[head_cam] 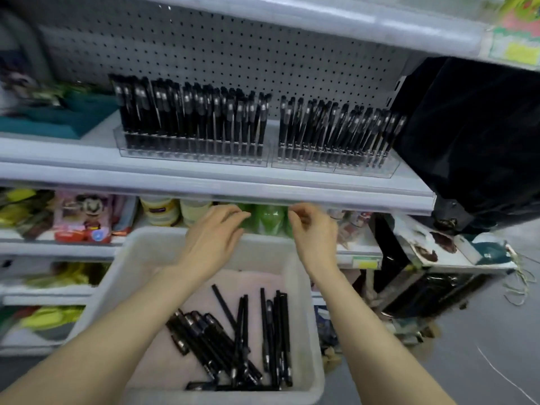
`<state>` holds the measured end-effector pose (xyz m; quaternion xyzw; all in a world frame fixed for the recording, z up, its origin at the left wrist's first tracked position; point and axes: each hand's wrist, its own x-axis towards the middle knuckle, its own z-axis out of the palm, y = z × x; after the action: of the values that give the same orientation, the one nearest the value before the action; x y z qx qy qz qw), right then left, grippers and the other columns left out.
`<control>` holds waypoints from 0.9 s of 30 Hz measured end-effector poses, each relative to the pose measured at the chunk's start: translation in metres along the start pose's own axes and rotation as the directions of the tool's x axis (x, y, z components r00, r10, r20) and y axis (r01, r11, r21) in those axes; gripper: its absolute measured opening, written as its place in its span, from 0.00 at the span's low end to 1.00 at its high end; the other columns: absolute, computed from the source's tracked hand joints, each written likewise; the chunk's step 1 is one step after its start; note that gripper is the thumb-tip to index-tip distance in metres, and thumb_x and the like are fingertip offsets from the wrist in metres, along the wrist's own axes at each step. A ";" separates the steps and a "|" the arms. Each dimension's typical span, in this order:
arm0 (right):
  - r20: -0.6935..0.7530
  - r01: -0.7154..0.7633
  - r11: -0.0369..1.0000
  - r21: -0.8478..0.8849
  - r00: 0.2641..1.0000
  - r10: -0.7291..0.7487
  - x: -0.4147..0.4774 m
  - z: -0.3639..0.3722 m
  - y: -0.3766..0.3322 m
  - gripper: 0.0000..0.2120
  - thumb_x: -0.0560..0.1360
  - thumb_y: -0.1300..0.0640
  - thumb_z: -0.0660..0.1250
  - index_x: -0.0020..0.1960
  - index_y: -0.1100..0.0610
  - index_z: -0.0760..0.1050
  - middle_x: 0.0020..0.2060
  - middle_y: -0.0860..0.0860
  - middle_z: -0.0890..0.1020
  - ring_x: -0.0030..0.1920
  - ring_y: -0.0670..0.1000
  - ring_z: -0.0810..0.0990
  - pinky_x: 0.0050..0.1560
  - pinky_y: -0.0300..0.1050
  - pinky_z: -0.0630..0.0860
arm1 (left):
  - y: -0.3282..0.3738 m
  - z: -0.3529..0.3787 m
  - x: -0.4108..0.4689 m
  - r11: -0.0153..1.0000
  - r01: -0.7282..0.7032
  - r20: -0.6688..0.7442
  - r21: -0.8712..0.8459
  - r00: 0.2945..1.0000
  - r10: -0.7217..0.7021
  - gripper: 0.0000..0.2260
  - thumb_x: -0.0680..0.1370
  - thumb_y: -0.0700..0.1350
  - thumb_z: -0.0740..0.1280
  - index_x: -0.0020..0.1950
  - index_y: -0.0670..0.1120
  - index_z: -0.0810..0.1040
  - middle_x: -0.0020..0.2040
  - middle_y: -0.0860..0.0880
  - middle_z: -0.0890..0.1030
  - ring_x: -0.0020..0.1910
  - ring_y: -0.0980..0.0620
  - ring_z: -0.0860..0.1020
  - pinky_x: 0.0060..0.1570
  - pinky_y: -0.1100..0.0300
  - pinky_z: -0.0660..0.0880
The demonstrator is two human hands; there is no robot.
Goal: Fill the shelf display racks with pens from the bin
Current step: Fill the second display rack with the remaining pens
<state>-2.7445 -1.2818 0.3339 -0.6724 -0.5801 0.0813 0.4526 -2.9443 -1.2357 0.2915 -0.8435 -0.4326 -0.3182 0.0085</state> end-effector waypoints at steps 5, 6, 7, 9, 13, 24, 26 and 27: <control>0.290 -0.039 0.965 -0.258 0.950 0.116 -0.051 0.041 -0.007 0.07 0.76 0.58 0.65 0.53 0.55 0.79 0.44 0.53 0.84 0.46 0.54 0.81 0.46 0.44 0.74 | -0.027 0.006 -0.043 0.998 0.028 0.111 0.061 0.993 -0.034 0.22 0.79 0.53 0.56 0.68 0.45 0.75 0.59 0.44 0.77 0.57 0.42 0.74 0.62 0.48 0.68; 0.367 -0.034 0.941 -0.337 0.915 0.165 -0.060 0.047 -0.005 0.08 0.76 0.59 0.65 0.55 0.56 0.77 0.46 0.55 0.84 0.49 0.56 0.80 0.49 0.46 0.75 | -0.029 0.007 -0.046 0.998 0.014 0.113 0.061 0.993 -0.021 0.22 0.79 0.52 0.56 0.69 0.45 0.74 0.60 0.43 0.76 0.58 0.41 0.73 0.64 0.47 0.67; 0.426 -0.026 0.913 -0.406 0.879 0.215 -0.068 0.052 -0.003 0.10 0.77 0.60 0.64 0.57 0.57 0.76 0.49 0.57 0.83 0.52 0.59 0.80 0.51 0.49 0.76 | -0.030 0.008 -0.047 0.998 0.008 0.120 0.061 0.993 -0.015 0.22 0.79 0.52 0.56 0.70 0.45 0.73 0.60 0.43 0.76 0.59 0.41 0.73 0.65 0.45 0.67; 0.488 0.013 0.864 -0.504 0.829 0.272 -0.081 0.056 0.000 0.11 0.77 0.64 0.60 0.59 0.59 0.73 0.52 0.59 0.81 0.53 0.61 0.79 0.51 0.52 0.77 | -0.029 0.011 -0.047 0.997 0.010 0.136 0.077 0.990 -0.021 0.23 0.79 0.52 0.56 0.72 0.46 0.71 0.61 0.42 0.75 0.61 0.41 0.72 0.67 0.43 0.65; 0.517 0.093 0.820 -0.565 0.815 0.263 -0.086 0.060 0.000 0.14 0.76 0.66 0.59 0.61 0.59 0.73 0.55 0.59 0.80 0.56 0.61 0.79 0.52 0.52 0.75 | -0.026 0.016 -0.049 0.996 0.030 0.084 0.083 0.996 -0.037 0.21 0.79 0.49 0.59 0.72 0.47 0.71 0.61 0.42 0.75 0.62 0.42 0.69 0.72 0.45 0.58; 0.398 -0.153 0.953 -0.261 0.883 0.250 -0.073 0.063 -0.004 0.13 0.76 0.62 0.62 0.56 0.53 0.81 0.49 0.51 0.82 0.48 0.52 0.80 0.52 0.42 0.74 | -0.024 0.014 -0.051 0.999 0.038 0.066 0.027 0.997 -0.039 0.20 0.79 0.47 0.63 0.72 0.47 0.72 0.61 0.43 0.75 0.63 0.43 0.70 0.74 0.47 0.55; 0.356 -0.214 0.971 -0.109 0.903 0.239 -0.066 0.054 -0.009 0.11 0.77 0.62 0.62 0.54 0.53 0.81 0.43 0.48 0.80 0.40 0.50 0.79 0.47 0.41 0.75 | -0.024 0.012 -0.050 0.999 0.049 0.061 -0.011 0.997 -0.048 0.20 0.80 0.50 0.59 0.71 0.47 0.73 0.62 0.44 0.76 0.64 0.43 0.71 0.73 0.46 0.57; 0.324 -0.231 0.973 -0.028 0.918 0.228 -0.061 0.048 -0.013 0.10 0.77 0.63 0.63 0.53 0.53 0.80 0.43 0.48 0.79 0.38 0.50 0.79 0.44 0.42 0.76 | -0.021 0.009 -0.048 0.997 0.056 0.061 -0.046 0.997 -0.053 0.20 0.80 0.51 0.57 0.70 0.48 0.74 0.63 0.45 0.76 0.65 0.43 0.71 0.72 0.45 0.60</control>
<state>-2.8032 -1.3099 0.2902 -0.7105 -0.5635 0.2467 0.3416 -2.9753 -1.2544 0.2523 -0.8404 -0.4478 -0.3035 -0.0333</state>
